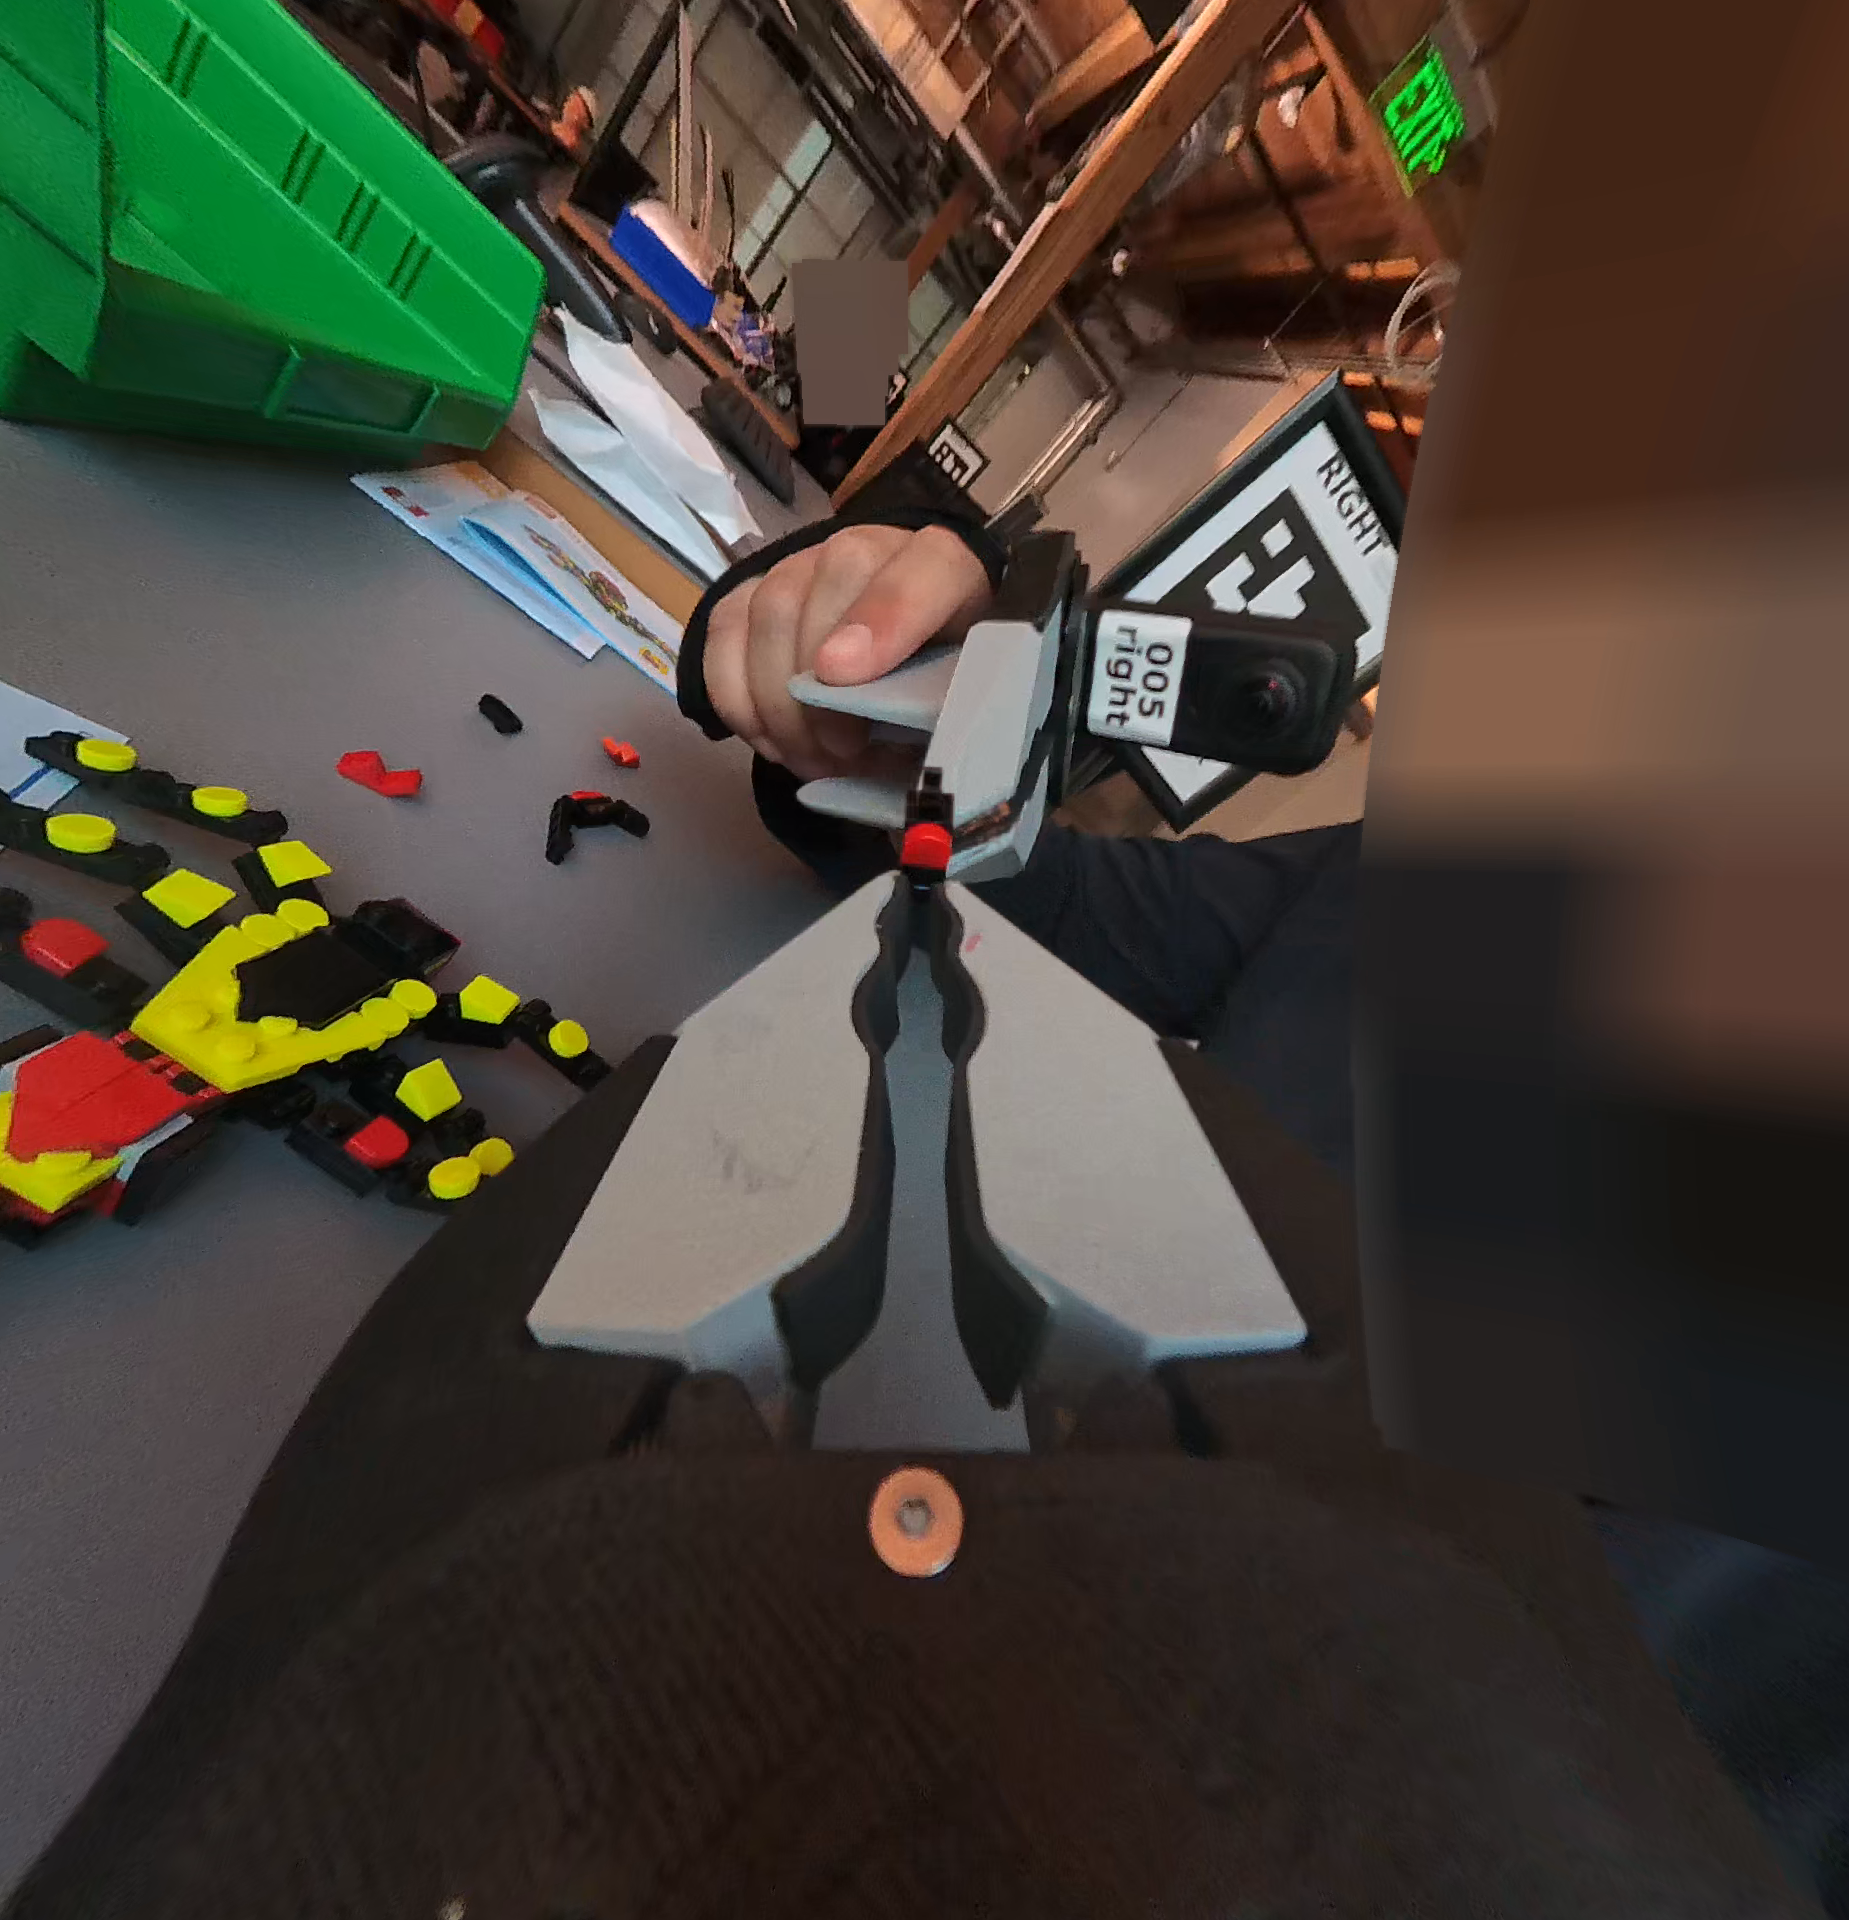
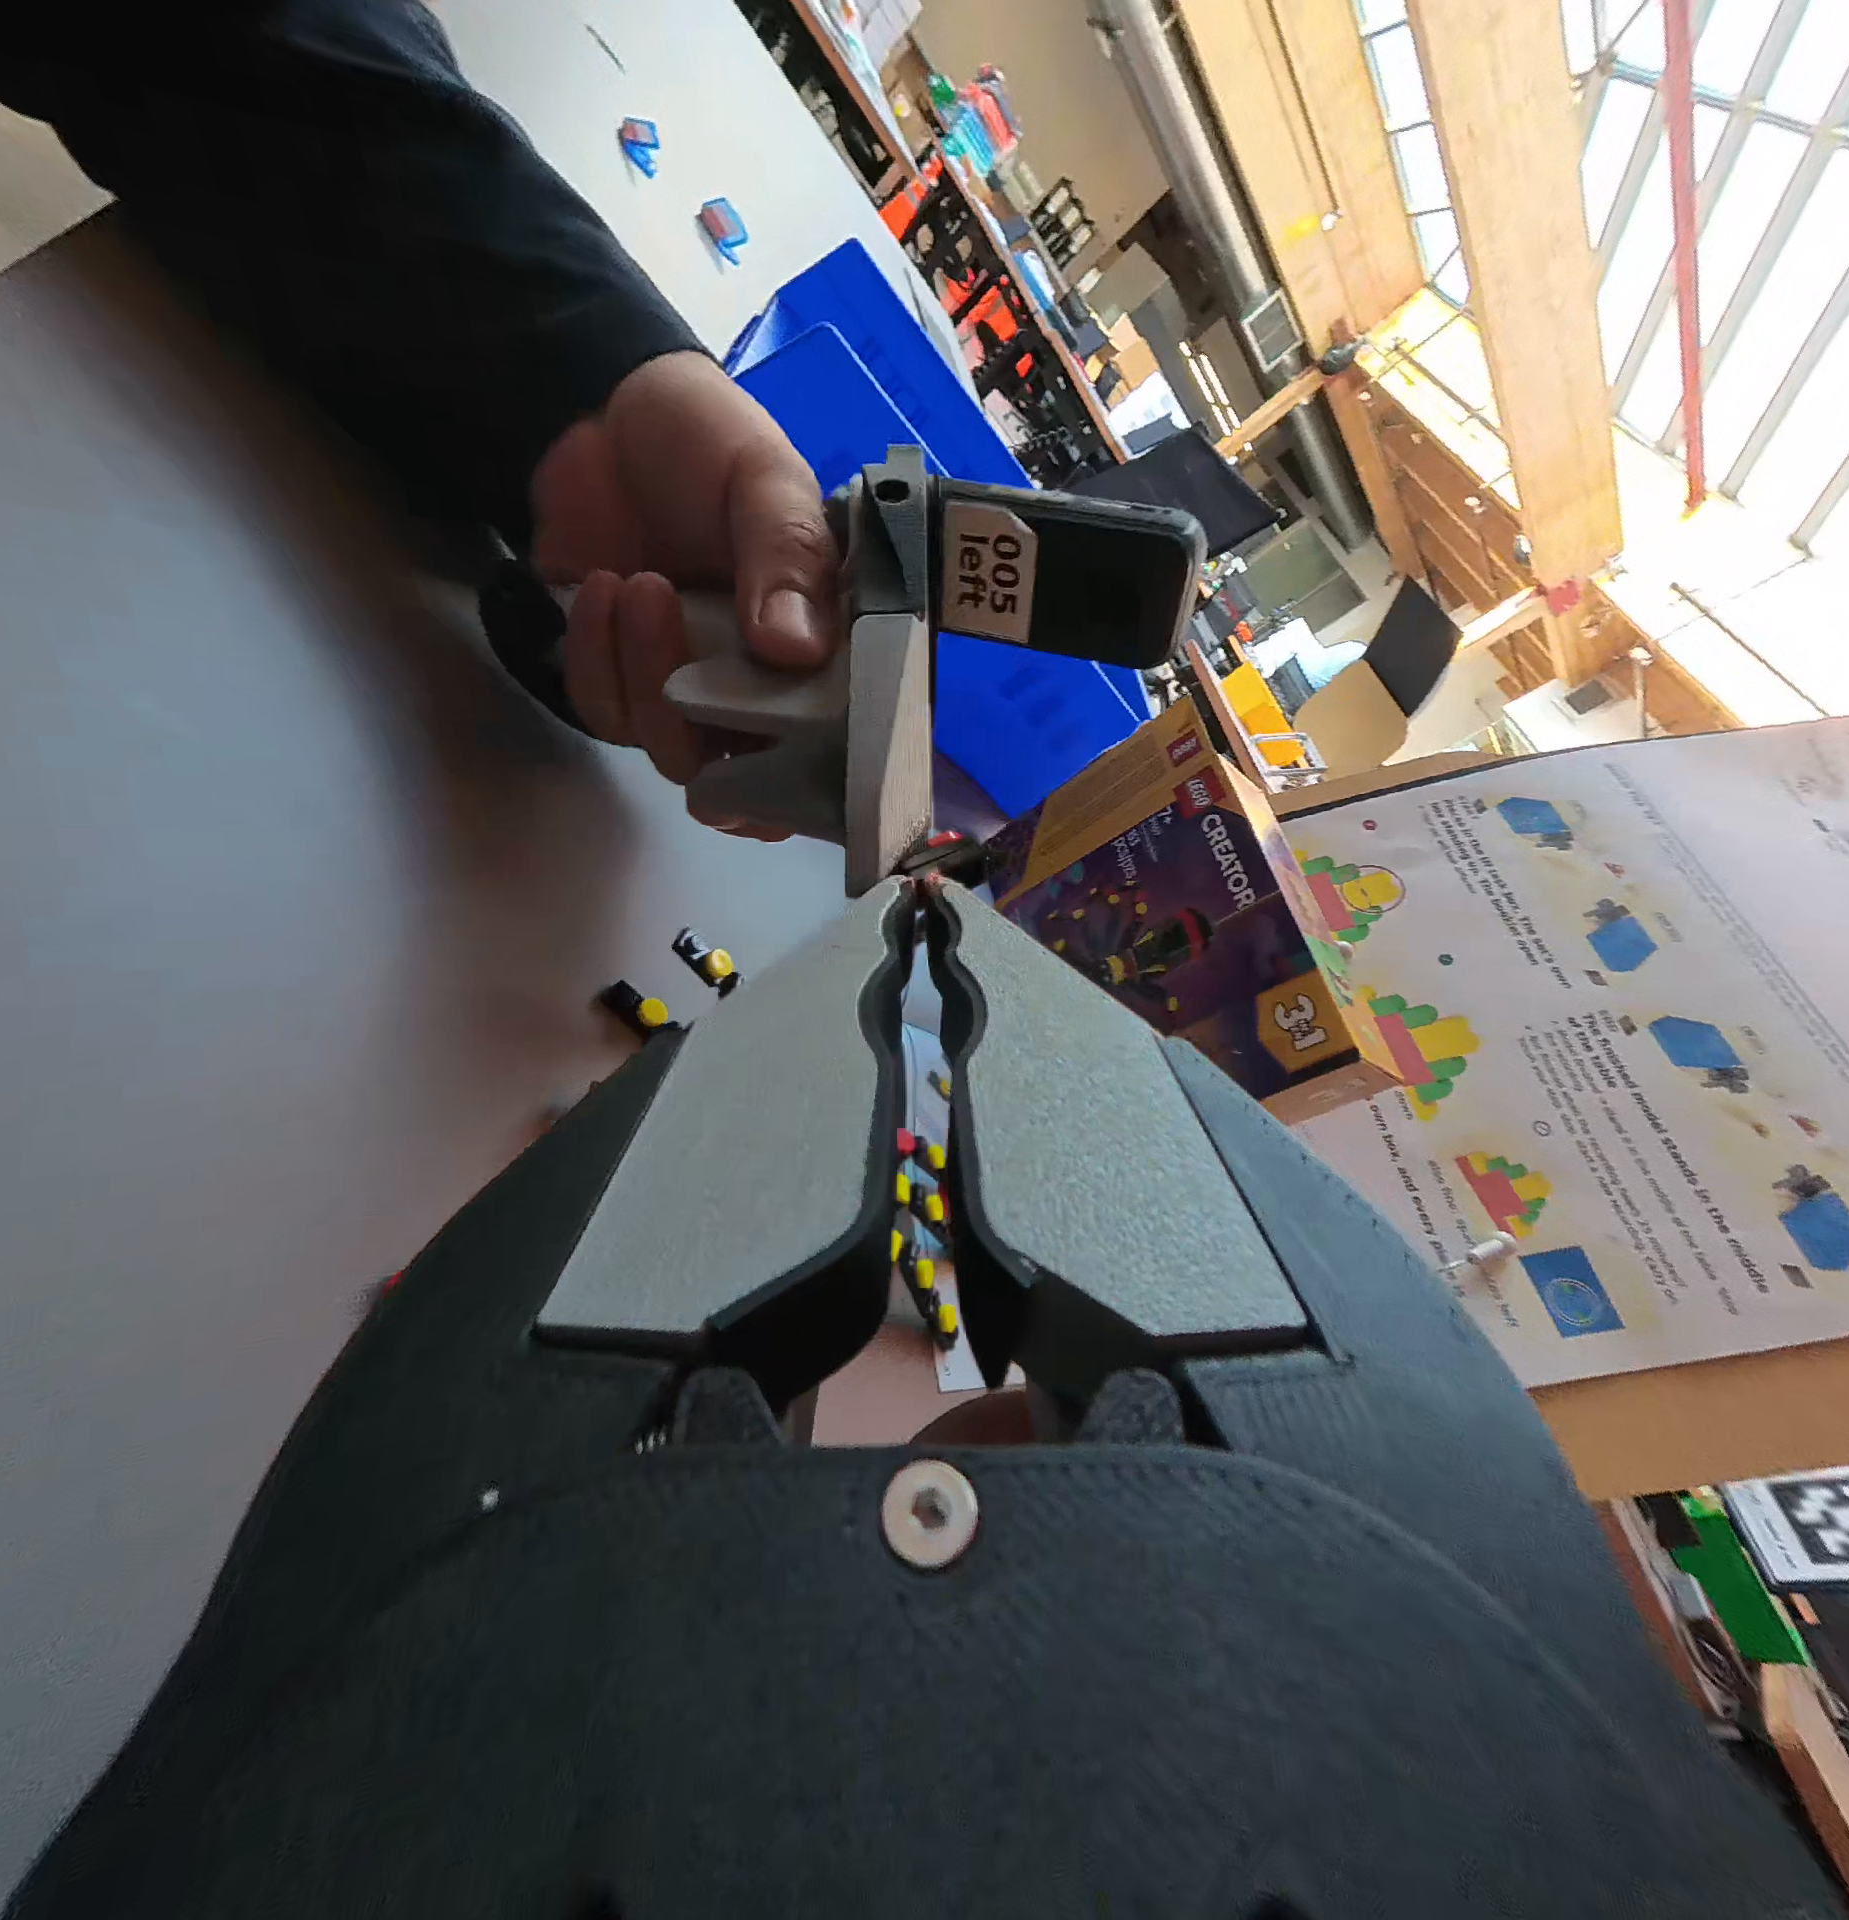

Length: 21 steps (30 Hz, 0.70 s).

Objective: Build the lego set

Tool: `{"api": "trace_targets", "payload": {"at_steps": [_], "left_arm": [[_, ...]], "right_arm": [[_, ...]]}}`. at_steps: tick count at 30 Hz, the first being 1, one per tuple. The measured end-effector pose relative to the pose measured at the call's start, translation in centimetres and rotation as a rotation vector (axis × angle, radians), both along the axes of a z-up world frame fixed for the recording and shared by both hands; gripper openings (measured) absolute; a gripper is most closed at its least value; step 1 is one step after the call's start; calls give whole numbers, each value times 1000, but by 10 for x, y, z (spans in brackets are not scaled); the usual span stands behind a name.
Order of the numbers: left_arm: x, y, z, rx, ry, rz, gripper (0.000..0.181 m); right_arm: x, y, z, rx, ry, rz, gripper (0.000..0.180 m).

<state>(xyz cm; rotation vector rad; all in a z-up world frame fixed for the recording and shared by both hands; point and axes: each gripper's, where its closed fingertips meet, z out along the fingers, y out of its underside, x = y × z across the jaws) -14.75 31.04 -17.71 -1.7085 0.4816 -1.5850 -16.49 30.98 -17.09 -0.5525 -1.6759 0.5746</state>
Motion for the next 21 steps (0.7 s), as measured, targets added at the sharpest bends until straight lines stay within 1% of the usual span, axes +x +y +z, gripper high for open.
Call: {"api": "trace_targets", "payload": {"at_steps": [3,7,17,21], "left_arm": [[3,-3,-5,12,52,-12,0],[7,-7,-12,15,101,-39,0],[4,-5,0,34,20,-29,0],[-10,2,3,31,0,13,0]], "right_arm": [[3,-3,-4,-13,-34,39,0],[7,-7,-10,23,-76,76,0],[7,-2,0,59,-65,-11,0],[13,10,15,19,-20,-40,0]]}}
